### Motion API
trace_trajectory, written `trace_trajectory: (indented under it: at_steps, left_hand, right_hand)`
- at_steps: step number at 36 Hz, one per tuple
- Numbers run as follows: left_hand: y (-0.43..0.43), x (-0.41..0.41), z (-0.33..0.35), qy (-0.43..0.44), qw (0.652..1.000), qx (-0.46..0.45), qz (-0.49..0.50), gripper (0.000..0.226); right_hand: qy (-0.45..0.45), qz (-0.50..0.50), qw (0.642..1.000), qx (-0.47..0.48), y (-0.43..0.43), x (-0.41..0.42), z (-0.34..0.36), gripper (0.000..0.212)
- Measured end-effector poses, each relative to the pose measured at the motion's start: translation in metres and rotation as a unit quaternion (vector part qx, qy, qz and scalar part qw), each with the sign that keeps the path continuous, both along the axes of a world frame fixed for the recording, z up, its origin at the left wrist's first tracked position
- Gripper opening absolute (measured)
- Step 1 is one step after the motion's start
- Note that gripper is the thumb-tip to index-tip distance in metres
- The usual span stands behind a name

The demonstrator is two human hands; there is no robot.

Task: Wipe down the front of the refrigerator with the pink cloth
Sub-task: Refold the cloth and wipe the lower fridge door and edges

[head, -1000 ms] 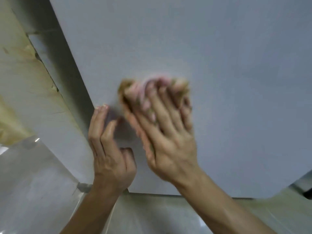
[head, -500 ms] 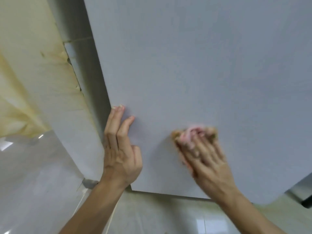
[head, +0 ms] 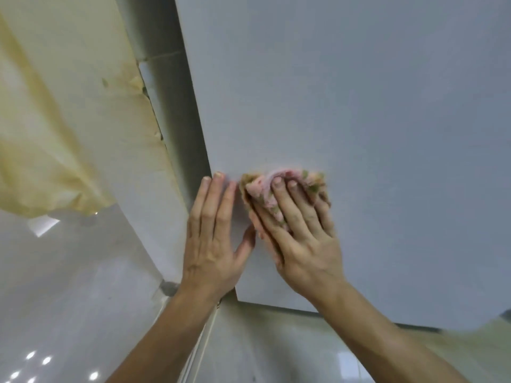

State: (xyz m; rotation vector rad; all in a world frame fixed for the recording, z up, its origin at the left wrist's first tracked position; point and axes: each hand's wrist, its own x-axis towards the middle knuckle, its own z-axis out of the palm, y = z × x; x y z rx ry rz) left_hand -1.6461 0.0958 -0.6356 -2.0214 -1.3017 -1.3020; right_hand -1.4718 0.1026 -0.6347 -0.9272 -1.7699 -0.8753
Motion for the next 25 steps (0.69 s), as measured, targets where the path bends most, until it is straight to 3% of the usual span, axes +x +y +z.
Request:
trace_trajectory:
  at_steps: [3, 5, 13, 16, 21, 25]
  left_hand:
    - [0.0, -0.003, -0.002, 0.01, 1.0, -0.013, -0.004, 0.084]
    - [-0.001, -0.007, -0.007, 0.027, 0.999, -0.022, 0.001, 0.092]
    - [-0.004, -0.017, -0.008, 0.051, 0.998, -0.008, 0.031, 0.097]
    - [0.0, -0.042, 0.002, 0.021, 0.998, -0.004, 0.066, 0.091]
    - [0.008, -0.069, 0.017, 0.018, 0.996, -0.056, 0.065, 0.098]
    - [0.012, -0.071, 0.015, 0.002, 0.996, -0.075, 0.046, 0.104]
  right_hand:
    - [-0.076, -0.009, 0.996, -0.054, -0.007, 0.015, -0.053, 0.068]
    - [-0.113, -0.009, 0.99, -0.087, -0.011, 0.023, -0.074, 0.065]
    - [-0.147, 0.003, 0.978, -0.145, -0.022, 0.043, -0.065, 0.073]
    - [-0.101, 0.003, 0.989, -0.107, -0.021, 0.047, -0.041, 0.076]
    - [0.069, -0.029, 0.997, -0.02, -0.012, 0.01, 0.027, 0.04]
    - [0.145, -0.051, 0.988, 0.005, -0.002, -0.024, 0.044, 0.039]
